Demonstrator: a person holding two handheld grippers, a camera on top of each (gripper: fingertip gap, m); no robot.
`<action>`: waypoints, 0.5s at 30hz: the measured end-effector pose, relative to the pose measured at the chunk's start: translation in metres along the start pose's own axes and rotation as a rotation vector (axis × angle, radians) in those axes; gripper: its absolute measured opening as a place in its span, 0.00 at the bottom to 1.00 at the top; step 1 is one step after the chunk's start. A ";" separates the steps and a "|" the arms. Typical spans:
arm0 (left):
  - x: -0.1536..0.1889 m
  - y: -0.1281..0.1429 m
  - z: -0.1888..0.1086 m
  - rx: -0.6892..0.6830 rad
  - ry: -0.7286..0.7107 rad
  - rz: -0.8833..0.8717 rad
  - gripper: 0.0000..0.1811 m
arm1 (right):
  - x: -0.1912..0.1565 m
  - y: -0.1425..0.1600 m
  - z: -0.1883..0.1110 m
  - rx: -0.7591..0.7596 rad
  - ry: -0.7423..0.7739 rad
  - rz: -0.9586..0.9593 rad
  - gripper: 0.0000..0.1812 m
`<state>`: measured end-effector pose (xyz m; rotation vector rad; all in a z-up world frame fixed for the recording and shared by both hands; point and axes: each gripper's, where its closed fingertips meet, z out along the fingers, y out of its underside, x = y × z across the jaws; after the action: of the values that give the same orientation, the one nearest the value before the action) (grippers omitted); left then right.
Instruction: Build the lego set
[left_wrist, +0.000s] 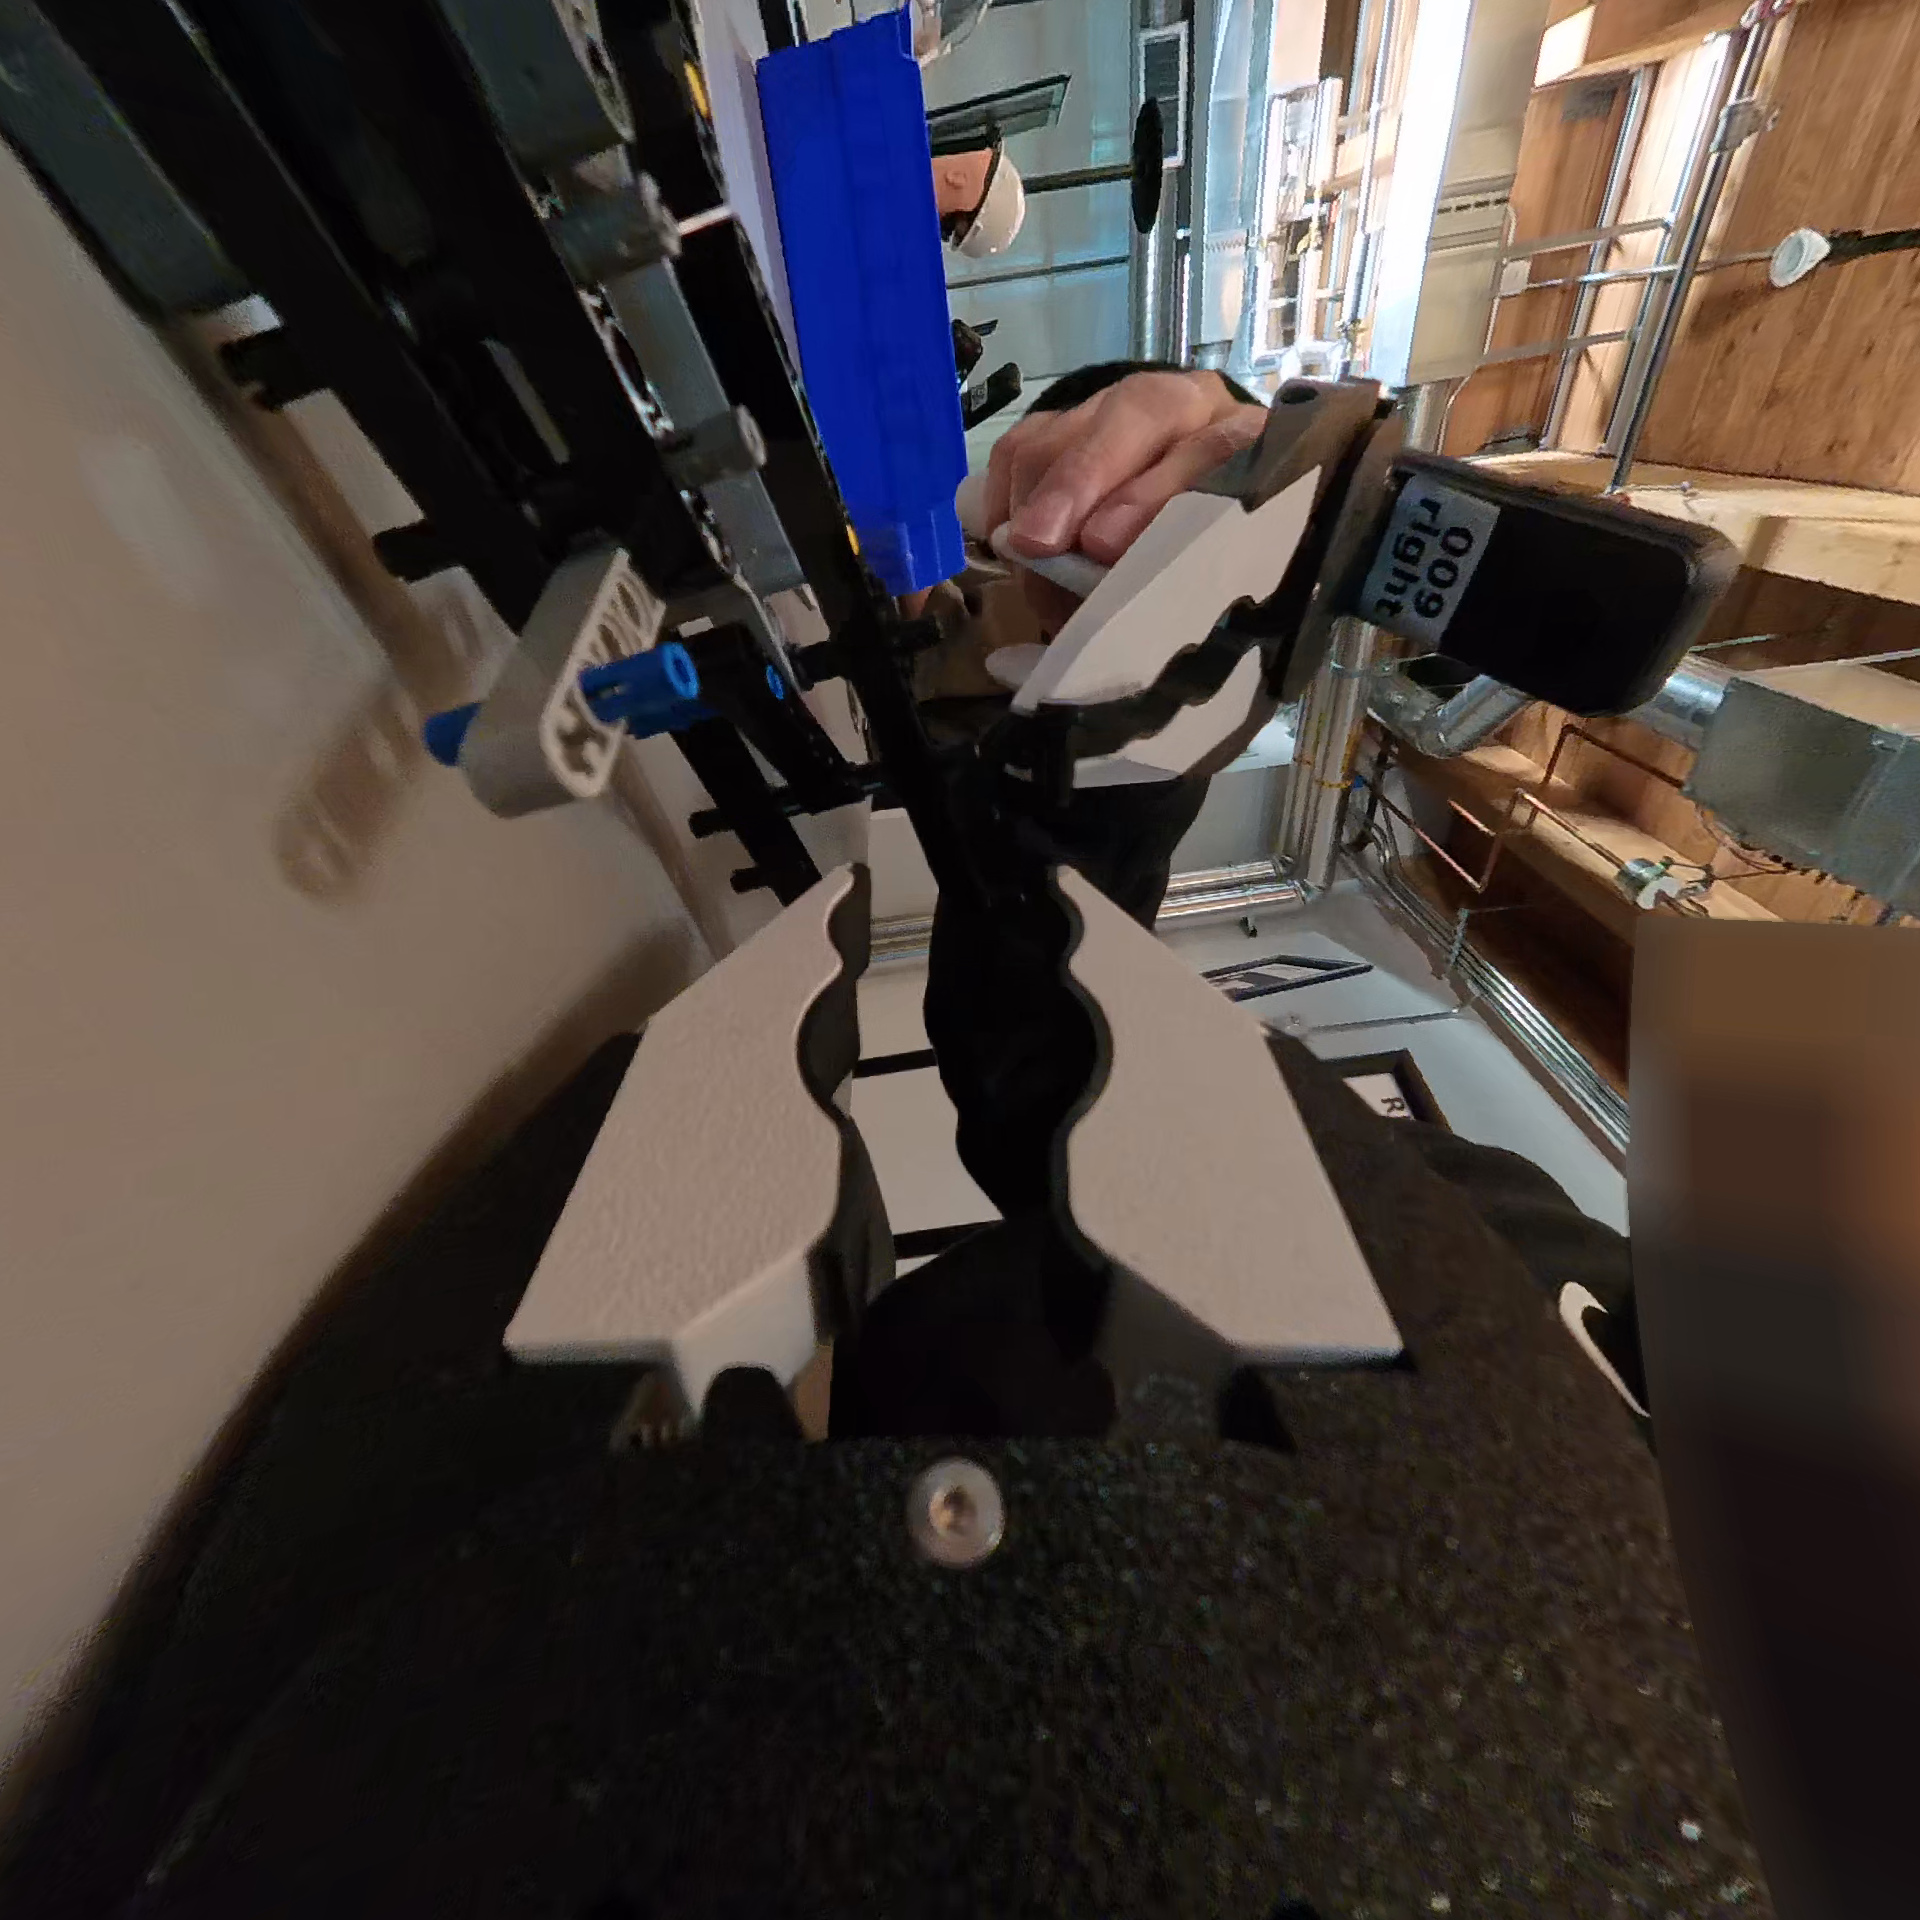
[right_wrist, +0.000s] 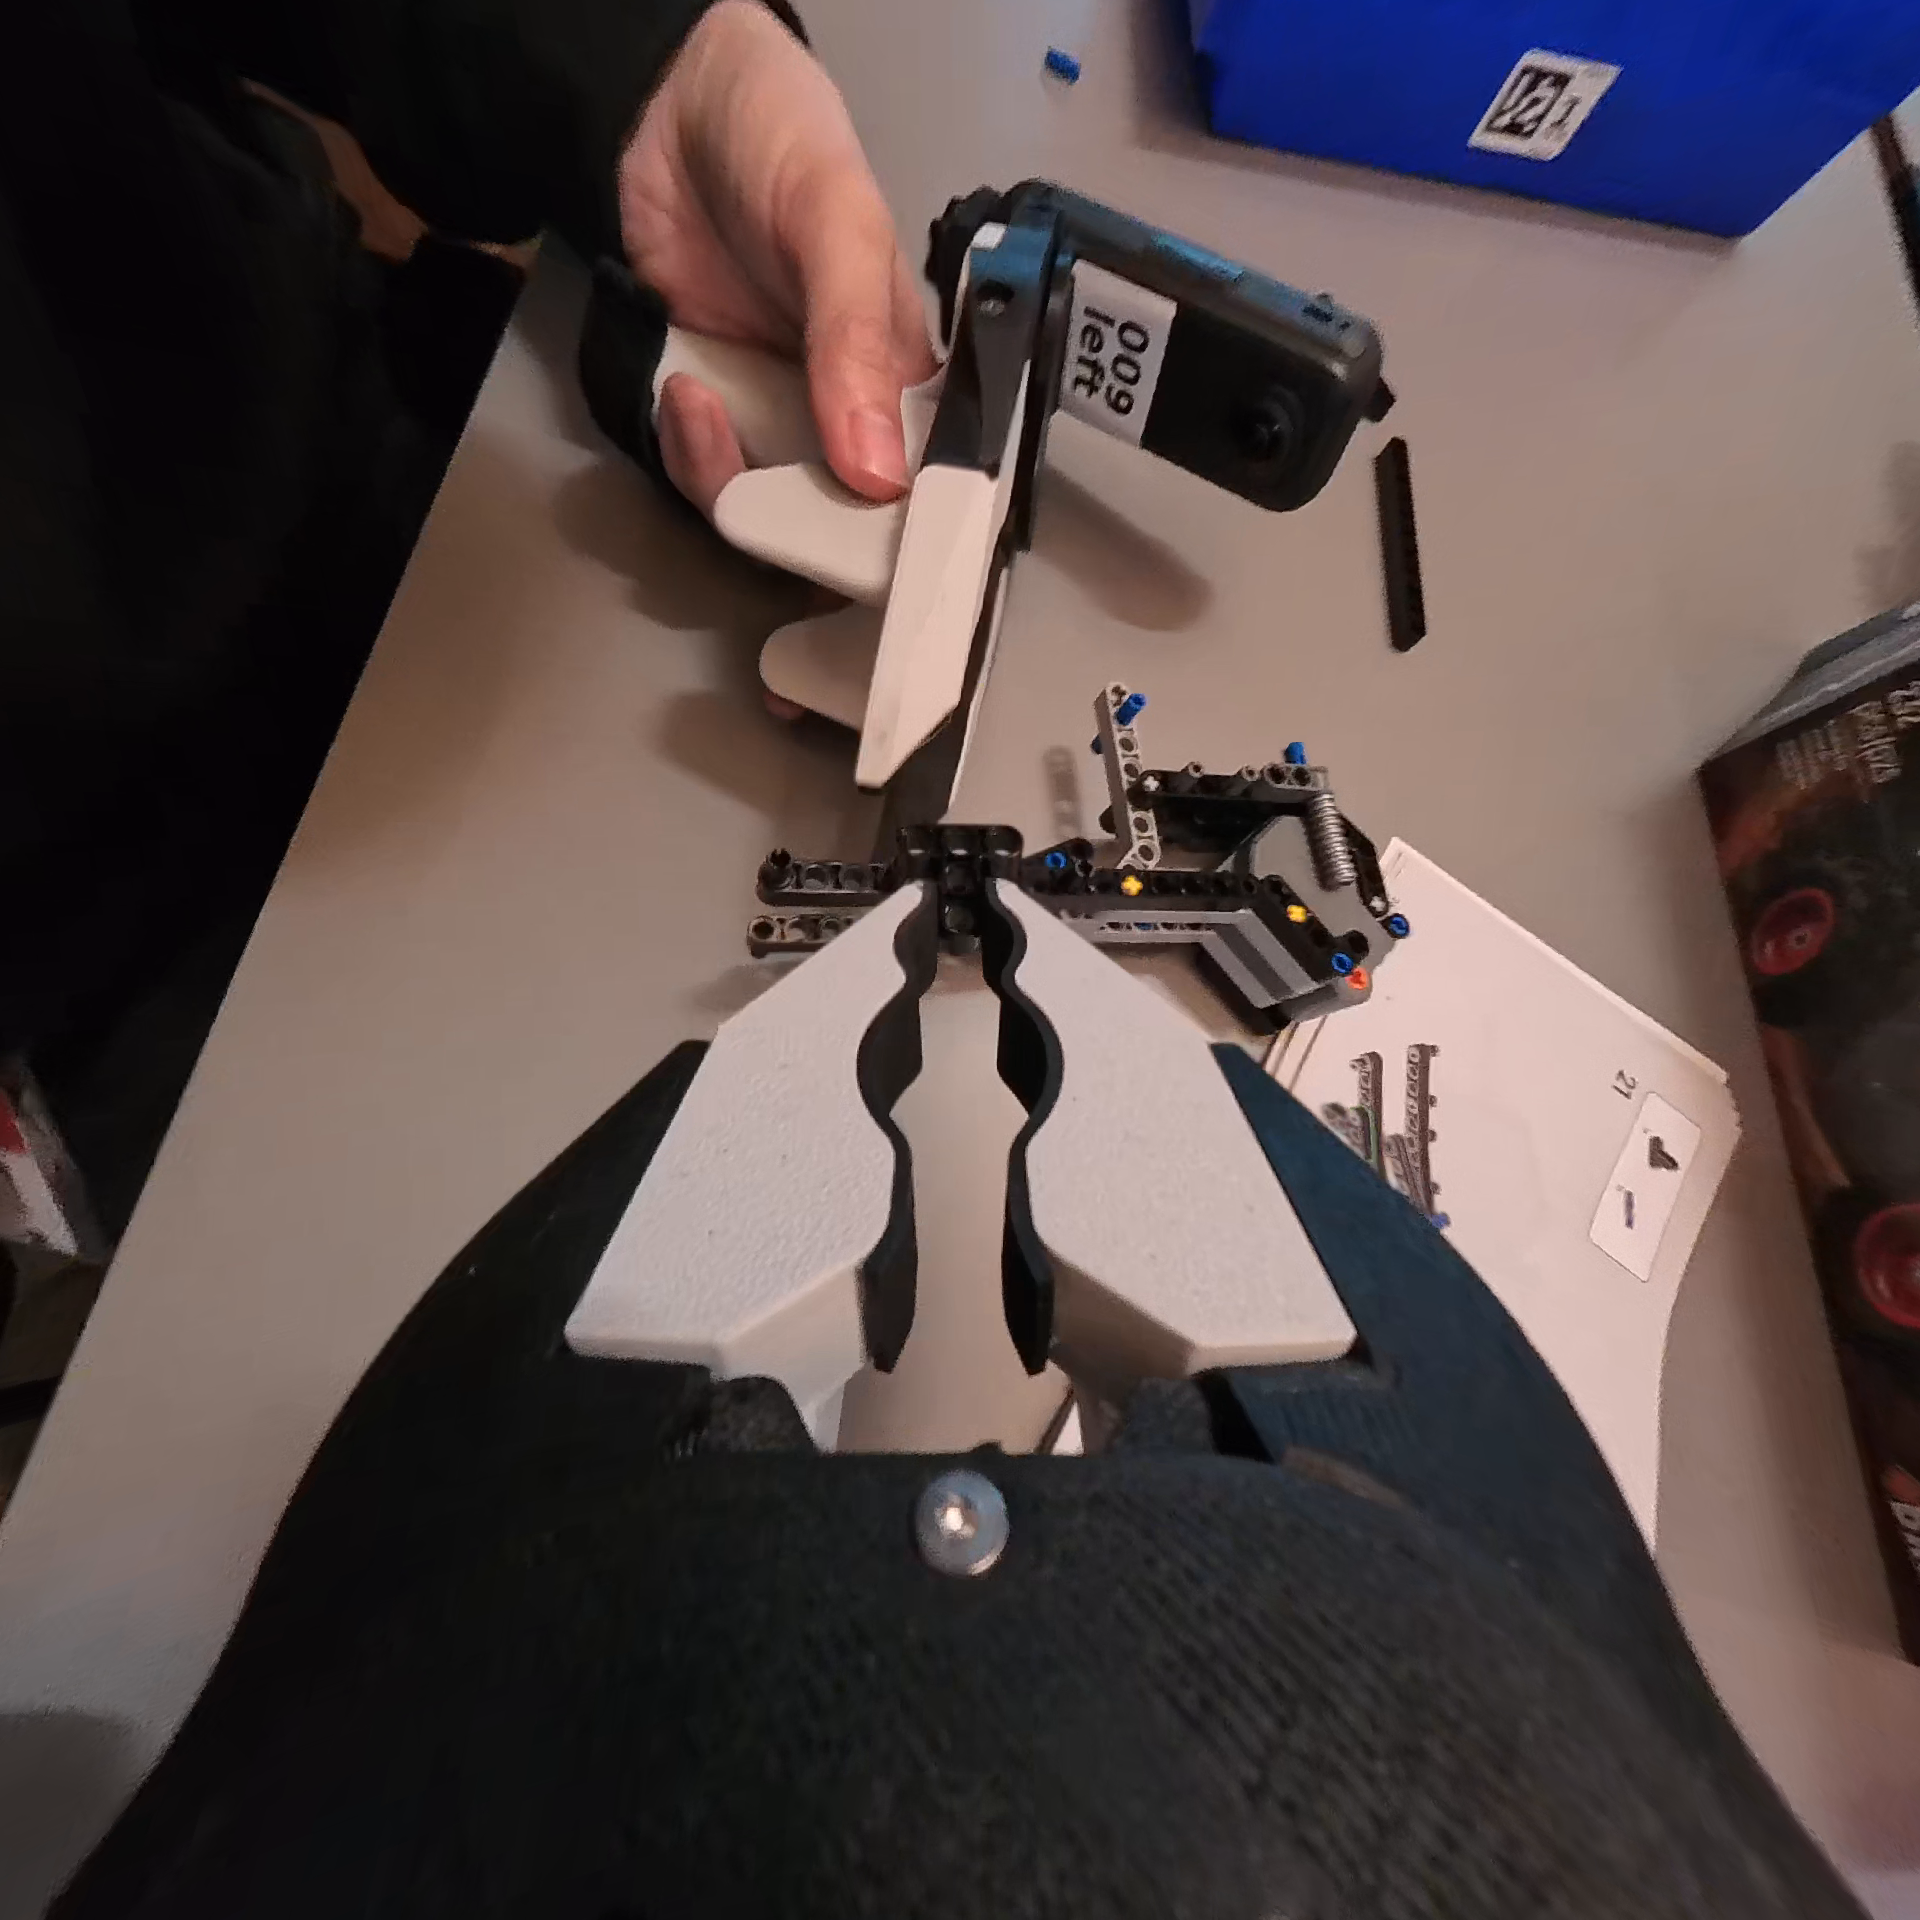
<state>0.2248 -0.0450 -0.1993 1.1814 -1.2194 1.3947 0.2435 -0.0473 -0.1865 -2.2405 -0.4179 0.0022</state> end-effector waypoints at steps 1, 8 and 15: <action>0.000 0.001 0.001 -0.006 -0.006 0.005 0.17 | -0.003 0.001 0.002 -0.002 -0.025 0.000 0.03; -0.002 -0.003 0.005 0.014 -0.007 -0.031 0.18 | 0.002 0.003 0.007 -0.010 -0.092 -0.005 0.03; -0.004 -0.007 0.006 0.043 -0.006 -0.046 0.16 | 0.001 0.006 0.011 -0.023 -0.187 0.006 0.03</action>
<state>0.2330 -0.0506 -0.2023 1.2365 -1.1643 1.3906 0.2445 -0.0426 -0.1985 -2.2730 -0.5134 0.2125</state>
